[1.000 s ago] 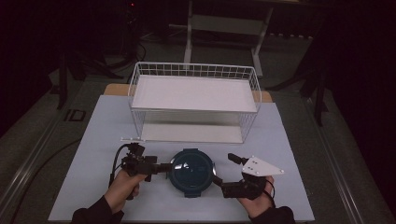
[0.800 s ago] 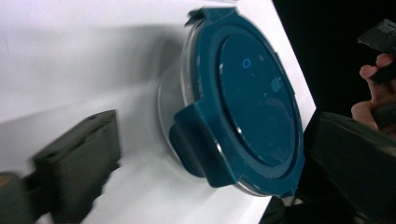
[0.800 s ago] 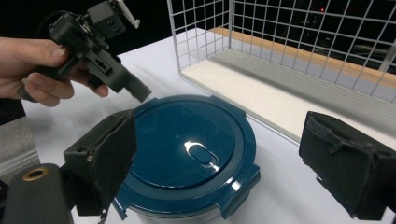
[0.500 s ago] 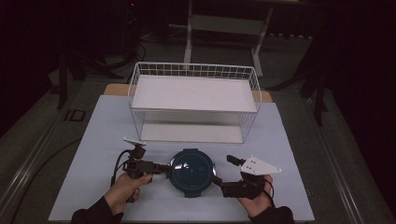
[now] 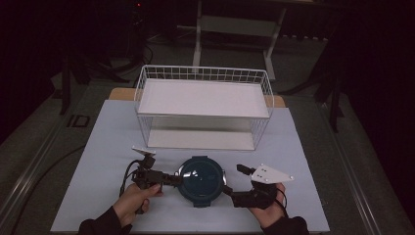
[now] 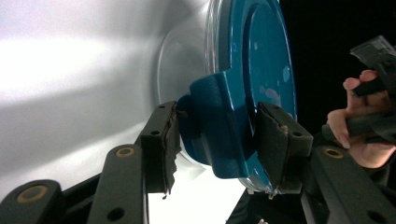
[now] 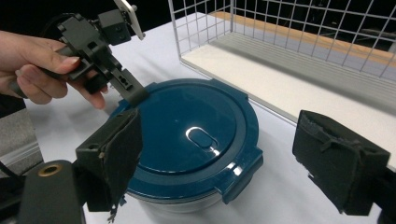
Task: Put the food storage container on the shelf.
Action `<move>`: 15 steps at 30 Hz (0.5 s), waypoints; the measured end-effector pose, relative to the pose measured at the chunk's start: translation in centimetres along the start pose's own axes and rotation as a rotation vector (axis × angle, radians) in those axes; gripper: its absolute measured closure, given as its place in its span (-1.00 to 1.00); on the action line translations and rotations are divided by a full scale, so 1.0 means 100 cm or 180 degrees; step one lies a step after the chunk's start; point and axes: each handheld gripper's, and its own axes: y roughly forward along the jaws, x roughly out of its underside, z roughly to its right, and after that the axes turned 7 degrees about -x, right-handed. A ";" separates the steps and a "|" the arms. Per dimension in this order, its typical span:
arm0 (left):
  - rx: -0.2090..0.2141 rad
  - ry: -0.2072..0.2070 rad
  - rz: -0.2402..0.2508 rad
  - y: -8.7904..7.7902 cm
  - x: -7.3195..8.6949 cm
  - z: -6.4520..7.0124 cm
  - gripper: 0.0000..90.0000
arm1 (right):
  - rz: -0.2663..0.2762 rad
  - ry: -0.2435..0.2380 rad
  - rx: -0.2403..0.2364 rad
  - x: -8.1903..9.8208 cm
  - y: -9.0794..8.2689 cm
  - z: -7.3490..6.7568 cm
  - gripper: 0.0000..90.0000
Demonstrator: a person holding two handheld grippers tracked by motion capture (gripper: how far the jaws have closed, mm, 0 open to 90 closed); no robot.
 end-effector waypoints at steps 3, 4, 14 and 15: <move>0.0026 0.0008 -0.0014 0.000 0.000 -0.001 0.14 | -0.0017 0.0056 -0.0021 0.001 0.001 0.001 -0.57; 0.0027 0.0033 -0.0013 -0.001 0.001 -0.001 0.14 | -0.0047 0.0174 -0.0070 0.002 0.002 0.005 -0.53; -0.0017 0.0415 0.0077 -0.007 0.013 0.011 0.22 | -0.0254 0.1167 -0.0424 0.018 0.010 0.033 -0.30; -0.0017 0.0415 0.0077 -0.007 0.013 0.011 0.22 | -0.0254 0.1167 -0.0424 0.018 0.010 0.033 -0.30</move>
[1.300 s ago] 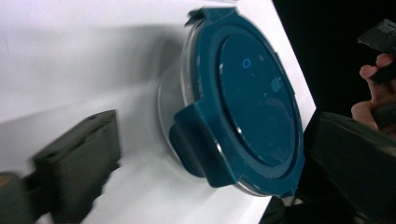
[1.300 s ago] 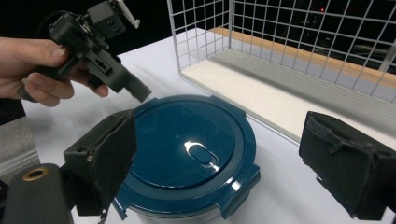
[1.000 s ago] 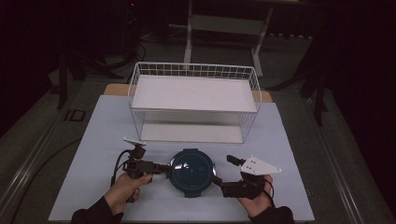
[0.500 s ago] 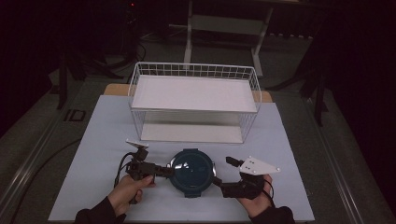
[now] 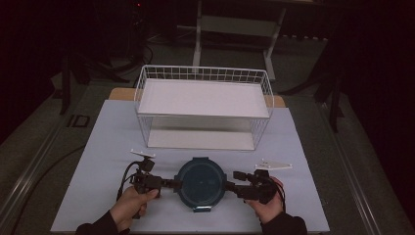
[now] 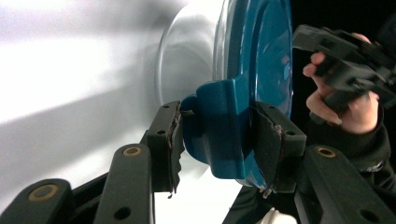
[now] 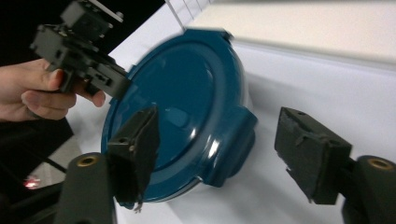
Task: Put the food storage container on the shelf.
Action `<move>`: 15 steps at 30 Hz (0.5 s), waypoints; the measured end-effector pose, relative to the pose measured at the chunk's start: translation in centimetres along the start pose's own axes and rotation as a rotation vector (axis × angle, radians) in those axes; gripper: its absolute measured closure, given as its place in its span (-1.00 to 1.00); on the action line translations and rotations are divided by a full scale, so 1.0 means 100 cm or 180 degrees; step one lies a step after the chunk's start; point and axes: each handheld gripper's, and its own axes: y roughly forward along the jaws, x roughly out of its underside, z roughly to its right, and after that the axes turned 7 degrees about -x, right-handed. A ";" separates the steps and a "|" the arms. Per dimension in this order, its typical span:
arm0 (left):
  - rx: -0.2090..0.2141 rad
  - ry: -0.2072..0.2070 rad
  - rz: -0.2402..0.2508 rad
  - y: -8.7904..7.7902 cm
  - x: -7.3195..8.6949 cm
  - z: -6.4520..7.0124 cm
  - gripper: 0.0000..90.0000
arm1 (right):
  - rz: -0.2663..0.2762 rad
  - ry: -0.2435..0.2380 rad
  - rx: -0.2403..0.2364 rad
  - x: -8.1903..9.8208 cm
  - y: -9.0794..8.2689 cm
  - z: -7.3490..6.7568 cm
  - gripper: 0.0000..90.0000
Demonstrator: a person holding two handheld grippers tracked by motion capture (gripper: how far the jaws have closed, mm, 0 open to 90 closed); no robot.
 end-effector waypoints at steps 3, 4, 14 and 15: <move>-0.0020 0.0110 0.0014 -0.002 0.003 0.003 0.23 | -0.0078 0.0120 -0.0039 0.002 0.002 0.004 -0.22; -0.0028 0.0152 0.0016 -0.003 0.004 0.004 0.23 | -0.0126 0.0215 -0.0076 0.003 0.004 0.006 -0.16; -0.0038 0.0375 0.0033 -0.006 0.011 0.008 0.27 | -0.0314 0.0589 -0.0433 0.008 0.011 0.015 0.08; -0.0037 0.0369 0.0037 -0.006 0.011 0.008 0.27 | -0.0337 0.0598 -0.0449 0.009 0.012 0.015 0.09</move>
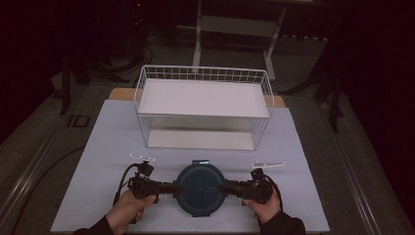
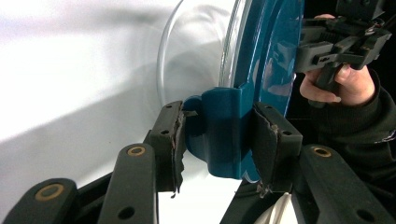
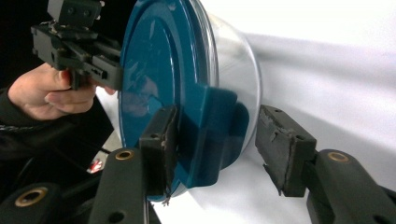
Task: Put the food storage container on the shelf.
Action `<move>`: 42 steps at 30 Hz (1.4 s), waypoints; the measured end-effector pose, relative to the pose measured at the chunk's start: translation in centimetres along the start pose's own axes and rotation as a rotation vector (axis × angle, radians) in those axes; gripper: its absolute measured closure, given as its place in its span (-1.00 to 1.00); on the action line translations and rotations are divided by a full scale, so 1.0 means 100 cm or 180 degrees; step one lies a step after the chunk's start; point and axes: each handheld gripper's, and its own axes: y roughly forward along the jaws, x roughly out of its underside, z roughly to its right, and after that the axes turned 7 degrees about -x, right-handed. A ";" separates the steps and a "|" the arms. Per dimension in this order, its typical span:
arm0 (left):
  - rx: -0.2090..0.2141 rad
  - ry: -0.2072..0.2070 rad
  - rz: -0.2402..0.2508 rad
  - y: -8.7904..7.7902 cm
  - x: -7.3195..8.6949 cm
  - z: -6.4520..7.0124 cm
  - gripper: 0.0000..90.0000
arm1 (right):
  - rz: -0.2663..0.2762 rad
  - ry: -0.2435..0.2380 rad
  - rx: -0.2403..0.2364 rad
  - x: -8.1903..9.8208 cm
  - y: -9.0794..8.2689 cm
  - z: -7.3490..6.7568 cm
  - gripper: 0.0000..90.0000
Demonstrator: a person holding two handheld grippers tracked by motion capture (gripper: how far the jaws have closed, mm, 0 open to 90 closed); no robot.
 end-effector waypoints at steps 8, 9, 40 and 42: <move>-0.0043 0.0008 0.0107 0.000 0.005 0.004 0.26 | 0.0000 0.0084 -0.0075 0.003 0.000 0.000 0.22; -0.0066 0.0024 0.0116 -0.001 0.006 0.005 0.26 | 0.0012 0.0100 -0.0066 0.003 0.000 -0.001 0.23; -0.0192 0.0573 0.0569 -0.010 -0.039 0.019 0.26 | 0.0291 -0.0304 -0.0016 -0.045 -0.016 -0.001 0.25; -0.0193 0.0582 0.0604 -0.008 -0.044 0.018 0.26 | 0.0321 -0.0325 -0.0003 -0.050 -0.017 0.001 0.25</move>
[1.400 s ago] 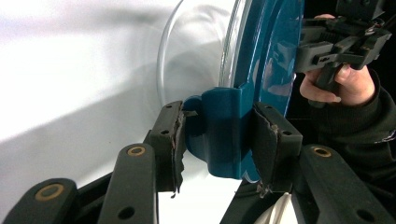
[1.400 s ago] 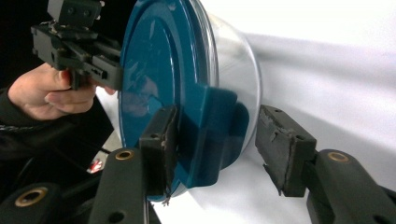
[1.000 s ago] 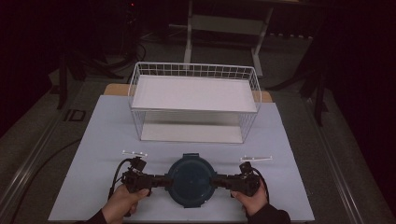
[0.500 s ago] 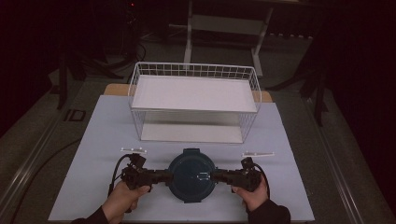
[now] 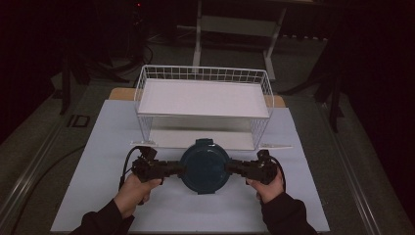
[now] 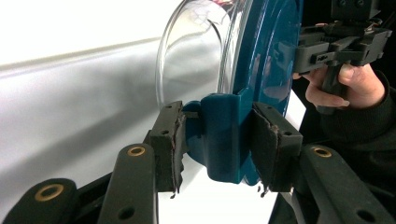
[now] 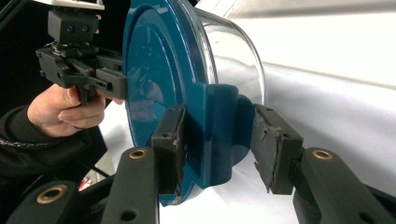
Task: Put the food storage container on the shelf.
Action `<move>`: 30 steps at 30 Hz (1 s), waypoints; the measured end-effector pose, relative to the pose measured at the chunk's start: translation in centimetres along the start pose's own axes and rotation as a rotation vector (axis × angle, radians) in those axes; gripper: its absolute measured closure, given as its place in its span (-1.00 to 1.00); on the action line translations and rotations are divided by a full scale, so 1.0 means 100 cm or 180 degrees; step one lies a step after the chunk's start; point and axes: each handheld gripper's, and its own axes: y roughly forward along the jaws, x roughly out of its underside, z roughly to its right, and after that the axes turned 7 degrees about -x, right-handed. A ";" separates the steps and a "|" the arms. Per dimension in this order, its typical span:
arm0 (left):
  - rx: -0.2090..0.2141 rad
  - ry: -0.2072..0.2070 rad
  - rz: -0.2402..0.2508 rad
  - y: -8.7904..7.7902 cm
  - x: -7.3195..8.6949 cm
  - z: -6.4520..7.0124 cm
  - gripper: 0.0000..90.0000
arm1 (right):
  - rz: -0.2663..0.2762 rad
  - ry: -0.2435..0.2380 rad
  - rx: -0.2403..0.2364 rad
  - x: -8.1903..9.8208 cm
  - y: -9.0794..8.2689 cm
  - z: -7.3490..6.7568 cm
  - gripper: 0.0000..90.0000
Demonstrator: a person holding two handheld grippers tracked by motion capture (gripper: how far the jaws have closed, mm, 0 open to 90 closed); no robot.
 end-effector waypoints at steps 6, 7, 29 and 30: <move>-0.0016 0.0077 0.0074 0.008 -0.009 -0.006 0.26 | 0.0044 -0.0084 0.0038 -0.009 0.000 0.009 0.25; -0.0005 0.0077 0.0110 0.010 -0.011 -0.009 0.26 | 0.0060 -0.0089 0.0043 -0.011 0.000 0.011 0.25; -0.0101 -0.0091 0.0189 0.041 -0.038 -0.052 0.25 | 0.0135 -0.0037 0.0134 -0.035 0.024 0.063 0.25; -0.0112 -0.0055 0.0200 0.043 -0.040 -0.054 0.25 | 0.0147 -0.0051 0.0164 -0.036 0.025 0.066 0.25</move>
